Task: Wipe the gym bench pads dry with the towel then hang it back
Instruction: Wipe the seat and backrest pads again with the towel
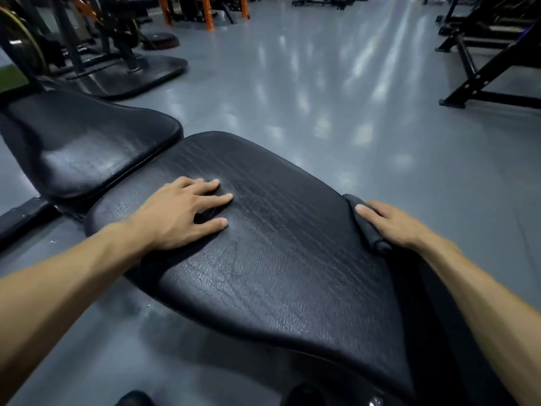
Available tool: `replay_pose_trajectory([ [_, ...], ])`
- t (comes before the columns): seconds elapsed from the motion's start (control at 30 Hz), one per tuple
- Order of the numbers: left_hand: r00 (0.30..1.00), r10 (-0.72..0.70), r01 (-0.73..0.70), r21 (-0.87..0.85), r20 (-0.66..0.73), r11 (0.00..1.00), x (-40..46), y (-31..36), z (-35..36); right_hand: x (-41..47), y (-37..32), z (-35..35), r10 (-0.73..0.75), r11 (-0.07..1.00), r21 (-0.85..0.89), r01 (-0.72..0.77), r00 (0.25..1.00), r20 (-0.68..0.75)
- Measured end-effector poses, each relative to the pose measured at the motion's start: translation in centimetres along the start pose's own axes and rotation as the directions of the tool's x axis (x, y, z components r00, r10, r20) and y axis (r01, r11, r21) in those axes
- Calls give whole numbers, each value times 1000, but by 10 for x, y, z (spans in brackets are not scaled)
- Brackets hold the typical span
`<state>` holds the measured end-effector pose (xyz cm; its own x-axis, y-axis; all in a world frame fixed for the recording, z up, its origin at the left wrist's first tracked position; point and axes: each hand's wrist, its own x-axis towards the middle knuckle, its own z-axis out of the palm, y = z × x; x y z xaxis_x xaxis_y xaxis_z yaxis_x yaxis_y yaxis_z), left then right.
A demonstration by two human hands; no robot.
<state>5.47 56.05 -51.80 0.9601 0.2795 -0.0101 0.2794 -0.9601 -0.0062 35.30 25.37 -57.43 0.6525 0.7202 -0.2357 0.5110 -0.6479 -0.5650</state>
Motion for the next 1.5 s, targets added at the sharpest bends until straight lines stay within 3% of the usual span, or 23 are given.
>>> replay_pose_trajectory([
  [0.27,987,156,-157,-10,-40,988,16,-15,6,100,-104,33,-18,975,-221,-16,988,-152],
  [0.4,983,163,-166,-24,-84,986,12,-19,15,83,-94,40,-57,982,-189,28,987,-149],
  [0.5,982,169,-171,-15,-85,985,11,-18,13,61,-80,23,-81,993,-82,83,996,22],
  [0.6,982,161,-159,27,-96,987,4,-17,12,45,-66,2,-53,998,34,48,983,177],
  [0.83,984,23,-12,64,-176,998,-47,-76,-3,23,-67,19,-10,998,66,13,998,-59],
  [0.97,984,-20,19,-9,-176,1000,-53,-80,2,19,-71,35,48,992,-105,-70,978,-201],
  [1.27,971,-27,8,-81,-236,997,-51,-82,12,67,-90,39,181,948,-208,-240,947,-267],
  [1.5,975,6,-25,-83,-224,996,-52,-85,13,169,-215,61,-58,960,-280,-12,969,-240],
])
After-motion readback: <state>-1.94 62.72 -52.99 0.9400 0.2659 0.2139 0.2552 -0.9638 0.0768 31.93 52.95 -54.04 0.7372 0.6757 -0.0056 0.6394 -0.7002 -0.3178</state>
